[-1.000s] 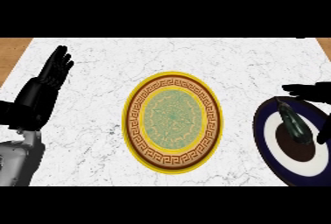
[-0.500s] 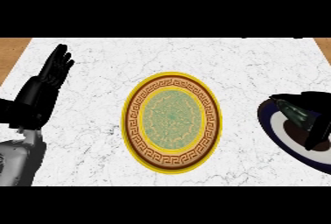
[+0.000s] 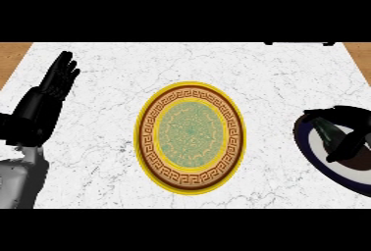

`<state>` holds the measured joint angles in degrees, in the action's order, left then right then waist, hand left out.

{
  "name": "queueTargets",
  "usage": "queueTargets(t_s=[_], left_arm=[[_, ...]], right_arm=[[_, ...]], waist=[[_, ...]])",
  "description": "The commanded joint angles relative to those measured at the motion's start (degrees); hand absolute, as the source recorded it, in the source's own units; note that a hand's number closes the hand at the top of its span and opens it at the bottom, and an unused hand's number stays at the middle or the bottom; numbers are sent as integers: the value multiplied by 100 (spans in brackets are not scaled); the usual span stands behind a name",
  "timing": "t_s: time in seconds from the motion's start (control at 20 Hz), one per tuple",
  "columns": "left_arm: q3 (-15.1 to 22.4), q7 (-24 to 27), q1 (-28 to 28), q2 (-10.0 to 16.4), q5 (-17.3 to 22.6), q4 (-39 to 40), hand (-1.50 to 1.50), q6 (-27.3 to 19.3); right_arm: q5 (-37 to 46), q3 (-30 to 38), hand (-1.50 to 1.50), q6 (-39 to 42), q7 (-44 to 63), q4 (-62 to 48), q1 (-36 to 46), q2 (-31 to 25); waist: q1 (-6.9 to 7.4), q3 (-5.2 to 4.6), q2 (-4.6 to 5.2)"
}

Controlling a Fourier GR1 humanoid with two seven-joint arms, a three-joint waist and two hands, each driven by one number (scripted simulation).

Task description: Pick the eggplant from the plate and place it in the plate

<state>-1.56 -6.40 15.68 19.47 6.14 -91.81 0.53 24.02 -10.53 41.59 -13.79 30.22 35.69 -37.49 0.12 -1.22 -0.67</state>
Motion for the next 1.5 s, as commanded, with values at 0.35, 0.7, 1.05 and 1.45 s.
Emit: queueTargets(t_s=[0.35,0.7,1.05,1.45], left_arm=[[-400,-121,-308,243,-92,118,0,-173],[-632,-149,-542,357,-95,106,0,-273],[-682,-133,-768,326,-46,74,0,-265],[-606,-94,-789,318,-20,-37,0,-168]], right_arm=[[319,554,150,-2698,1474,-141,-1250,-393],[624,673,150,-4458,1968,522,-1616,-519],[634,707,150,-5507,2170,1845,-1816,-63],[621,311,150,-6154,2680,3740,-1640,1114]], waist=[[-1125,-26,-295],[-1275,-27,-389],[-1262,-6,-444],[-1047,22,-436]])
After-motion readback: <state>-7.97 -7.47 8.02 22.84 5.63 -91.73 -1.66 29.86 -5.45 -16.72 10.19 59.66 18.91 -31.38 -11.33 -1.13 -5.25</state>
